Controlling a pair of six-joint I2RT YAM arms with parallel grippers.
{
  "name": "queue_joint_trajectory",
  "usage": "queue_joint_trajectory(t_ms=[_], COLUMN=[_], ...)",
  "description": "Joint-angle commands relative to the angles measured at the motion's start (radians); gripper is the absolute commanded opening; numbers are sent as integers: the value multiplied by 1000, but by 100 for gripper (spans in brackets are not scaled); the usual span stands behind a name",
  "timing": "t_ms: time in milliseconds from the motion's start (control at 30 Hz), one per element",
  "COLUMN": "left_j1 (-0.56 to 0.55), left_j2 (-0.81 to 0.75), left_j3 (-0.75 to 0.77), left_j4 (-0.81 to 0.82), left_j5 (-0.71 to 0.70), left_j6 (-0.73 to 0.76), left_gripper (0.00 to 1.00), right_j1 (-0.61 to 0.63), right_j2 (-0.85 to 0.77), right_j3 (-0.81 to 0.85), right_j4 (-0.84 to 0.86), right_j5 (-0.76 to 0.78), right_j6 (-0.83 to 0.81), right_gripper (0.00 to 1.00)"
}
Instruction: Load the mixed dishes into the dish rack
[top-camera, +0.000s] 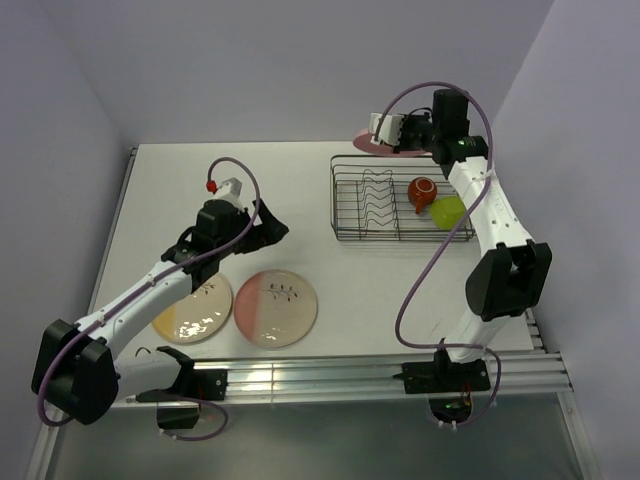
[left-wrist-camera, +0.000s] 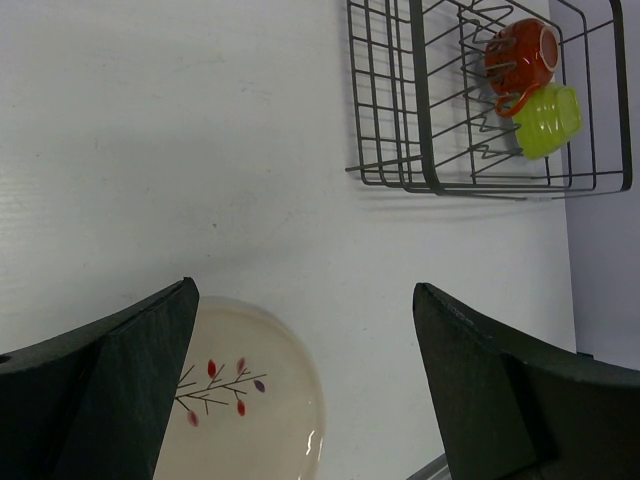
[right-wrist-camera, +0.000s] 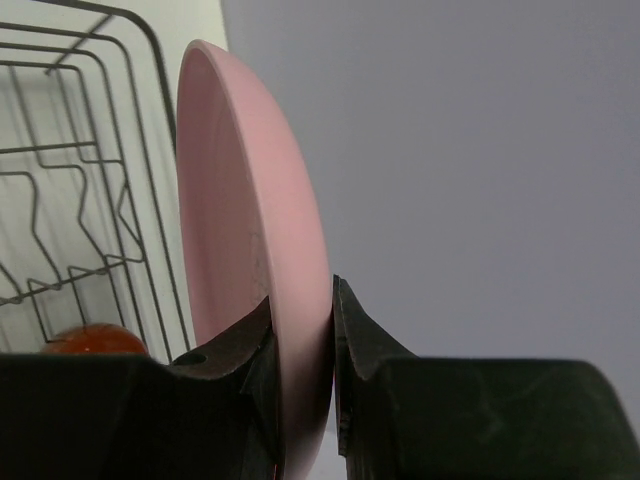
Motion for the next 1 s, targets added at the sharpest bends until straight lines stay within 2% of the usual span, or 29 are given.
queue_joint_trajectory(t_ms=[0,300,967], left_j1=[-6,-4,-4], left_j2=[1,-2,26], left_j3=[-10,-7,-19], left_j4=[69,59,76], left_j5=[28,23,37], left_j6=[2,17,13], left_gripper=[95,95,95], right_j1=[10,26,49], right_j2=[-12,34,146], right_j3=[65,24,39], right_j4=[-80,-53,-13], right_j5=[-92,-90,-27], right_j6=[-84,-84,-70], right_gripper=[0,0,0])
